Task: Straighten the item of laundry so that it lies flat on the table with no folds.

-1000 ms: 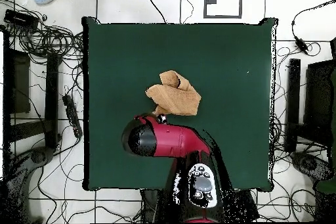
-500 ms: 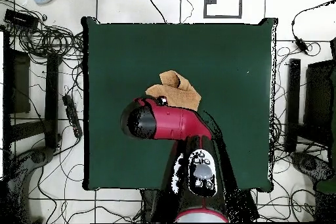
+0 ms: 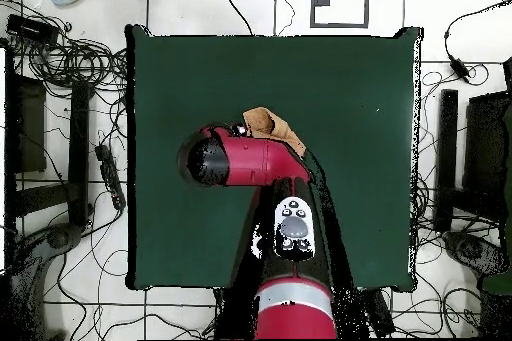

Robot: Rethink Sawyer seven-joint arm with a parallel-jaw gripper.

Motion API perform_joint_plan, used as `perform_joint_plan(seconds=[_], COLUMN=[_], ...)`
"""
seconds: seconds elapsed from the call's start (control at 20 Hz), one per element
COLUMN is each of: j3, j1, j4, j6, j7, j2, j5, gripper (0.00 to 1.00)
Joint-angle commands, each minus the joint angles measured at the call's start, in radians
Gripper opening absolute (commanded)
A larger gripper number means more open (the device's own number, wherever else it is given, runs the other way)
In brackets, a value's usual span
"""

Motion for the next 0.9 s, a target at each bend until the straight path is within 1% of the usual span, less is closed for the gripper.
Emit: perform_joint_plan(seconds=[0.05,0.3,0.65,0.9], j3=[0.143,0.158,0.167,0.171], j1=[0.003,-0.032,-0.084,-0.116], j4=[-0.027,0.021,0.129,0.162], j6=[-0.023,-0.087,-0.110,-0.159], j7=[0.087,0.063,0.057,0.061], j2=[0.109,0.129,0.077,0.087], j5=[-0.020,-0.065,-0.136,-0.202], gripper=[1.00,1.00,1.00,1.00])
